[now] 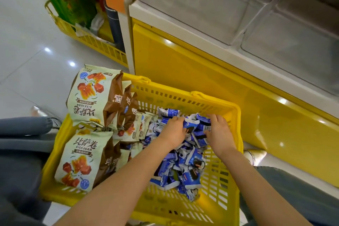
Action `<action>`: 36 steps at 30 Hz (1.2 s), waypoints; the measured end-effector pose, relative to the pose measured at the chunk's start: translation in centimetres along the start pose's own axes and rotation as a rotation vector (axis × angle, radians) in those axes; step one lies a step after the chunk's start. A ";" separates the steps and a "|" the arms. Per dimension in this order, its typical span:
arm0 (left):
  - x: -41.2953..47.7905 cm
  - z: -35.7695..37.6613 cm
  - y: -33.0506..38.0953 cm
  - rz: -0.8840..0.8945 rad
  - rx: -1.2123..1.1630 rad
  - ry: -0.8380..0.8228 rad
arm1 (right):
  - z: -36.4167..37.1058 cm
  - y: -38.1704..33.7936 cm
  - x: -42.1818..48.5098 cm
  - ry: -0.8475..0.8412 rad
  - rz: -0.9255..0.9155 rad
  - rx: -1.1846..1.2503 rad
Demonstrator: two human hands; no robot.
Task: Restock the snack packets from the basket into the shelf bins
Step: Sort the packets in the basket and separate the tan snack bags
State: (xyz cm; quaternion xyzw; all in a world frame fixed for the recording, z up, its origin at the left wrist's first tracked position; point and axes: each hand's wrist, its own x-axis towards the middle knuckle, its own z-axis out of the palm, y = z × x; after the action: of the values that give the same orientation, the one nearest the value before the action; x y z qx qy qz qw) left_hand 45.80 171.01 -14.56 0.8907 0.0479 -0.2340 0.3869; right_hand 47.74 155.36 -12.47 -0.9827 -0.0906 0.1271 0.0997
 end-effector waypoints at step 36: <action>-4.8 4.4 -6.0 -0.172 -0.518 -0.092 | 6.5 -3.3 -8.3 -0.277 0.159 0.678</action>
State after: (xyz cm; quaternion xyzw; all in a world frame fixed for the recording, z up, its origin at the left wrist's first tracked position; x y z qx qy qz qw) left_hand 38.26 172.47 -18.95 0.7434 0.1637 -0.2861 0.5821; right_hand 37.58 158.01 -15.95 -0.8713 0.0206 0.2892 0.3959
